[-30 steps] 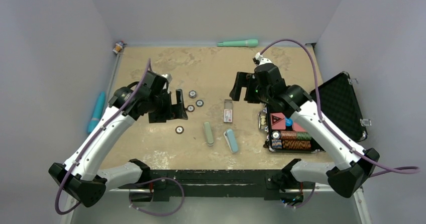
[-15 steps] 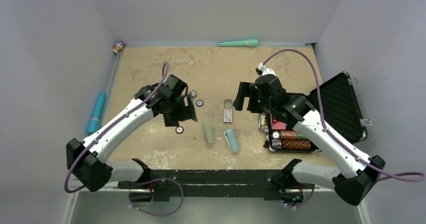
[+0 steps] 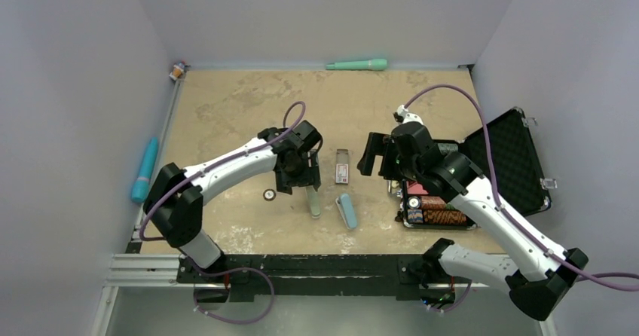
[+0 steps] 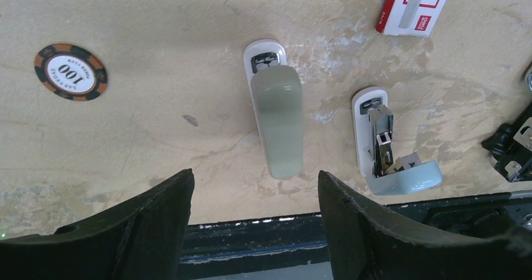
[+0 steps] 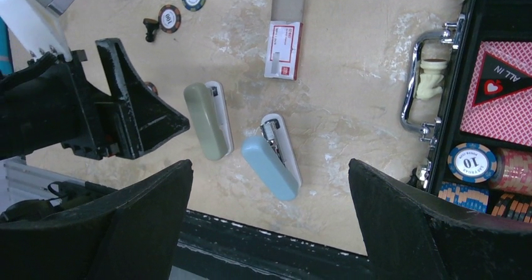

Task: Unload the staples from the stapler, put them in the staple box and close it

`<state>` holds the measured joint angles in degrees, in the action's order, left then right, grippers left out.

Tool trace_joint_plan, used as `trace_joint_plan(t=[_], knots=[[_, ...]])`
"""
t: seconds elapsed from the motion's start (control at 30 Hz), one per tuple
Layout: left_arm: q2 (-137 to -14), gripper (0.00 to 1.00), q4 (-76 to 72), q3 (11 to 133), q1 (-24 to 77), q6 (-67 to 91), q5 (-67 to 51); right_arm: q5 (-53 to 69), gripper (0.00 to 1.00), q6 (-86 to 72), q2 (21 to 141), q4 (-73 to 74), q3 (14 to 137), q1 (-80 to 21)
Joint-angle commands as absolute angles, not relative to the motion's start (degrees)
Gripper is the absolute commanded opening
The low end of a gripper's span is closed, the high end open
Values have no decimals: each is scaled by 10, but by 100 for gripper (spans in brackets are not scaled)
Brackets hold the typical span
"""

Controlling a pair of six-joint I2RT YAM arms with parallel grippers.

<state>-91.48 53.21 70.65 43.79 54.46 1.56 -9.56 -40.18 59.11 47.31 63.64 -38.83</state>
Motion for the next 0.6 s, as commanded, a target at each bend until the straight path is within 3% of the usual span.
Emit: trace_joint_plan(t=[0.0, 0.57], knots=[[-948, 76, 509, 742, 453, 549, 39, -98, 99, -423, 565, 486, 623, -389], [-1079, 69, 549, 819, 463, 563, 43, -91, 98, -444, 494, 516, 598, -389]])
